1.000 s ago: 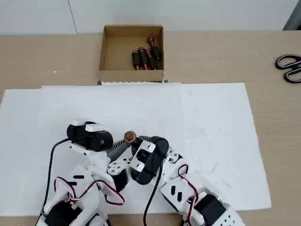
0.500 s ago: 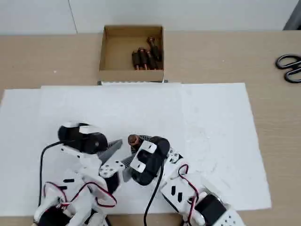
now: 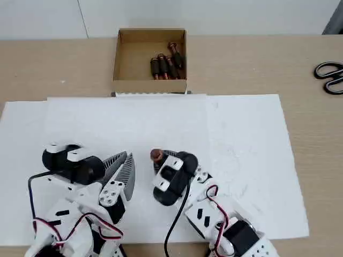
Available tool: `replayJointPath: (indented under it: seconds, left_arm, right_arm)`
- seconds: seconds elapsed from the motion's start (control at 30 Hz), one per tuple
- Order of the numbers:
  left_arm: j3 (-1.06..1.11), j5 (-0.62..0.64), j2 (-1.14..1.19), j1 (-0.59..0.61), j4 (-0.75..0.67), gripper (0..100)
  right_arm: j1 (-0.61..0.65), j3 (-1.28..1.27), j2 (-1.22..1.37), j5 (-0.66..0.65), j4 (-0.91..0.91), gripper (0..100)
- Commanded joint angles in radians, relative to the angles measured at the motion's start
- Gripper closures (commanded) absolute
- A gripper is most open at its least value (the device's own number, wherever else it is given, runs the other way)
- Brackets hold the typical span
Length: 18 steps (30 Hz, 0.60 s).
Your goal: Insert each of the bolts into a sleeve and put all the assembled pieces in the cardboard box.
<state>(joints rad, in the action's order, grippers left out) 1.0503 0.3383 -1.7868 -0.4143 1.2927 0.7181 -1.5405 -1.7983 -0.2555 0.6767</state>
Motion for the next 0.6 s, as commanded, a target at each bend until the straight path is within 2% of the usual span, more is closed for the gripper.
replayJointPath:
  seconds: [0.0,0.17,0.27,0.4,0.57]
  left_arm:
    - [0.027,-0.060,0.005,0.035,-0.023,99]
    - [0.213,-0.163,0.005,0.241,-0.069,99]
    - [0.334,-0.226,0.005,0.331,-0.126,99]
    - [0.447,-0.273,0.003,0.387,-0.178,99]
    - [0.516,-0.278,0.003,0.404,-0.215,99]
  right_arm:
    - [-0.099,0.029,-0.004,-0.003,-0.025,99.6]
    - [-0.268,0.055,0.005,0.012,-0.028,99.6]
    - [-0.326,0.109,0.008,0.107,-0.025,99.6]
    - [-0.354,0.210,0.127,0.155,-0.030,99.6]
    - [-0.377,0.511,0.490,0.252,-0.035,99.6]
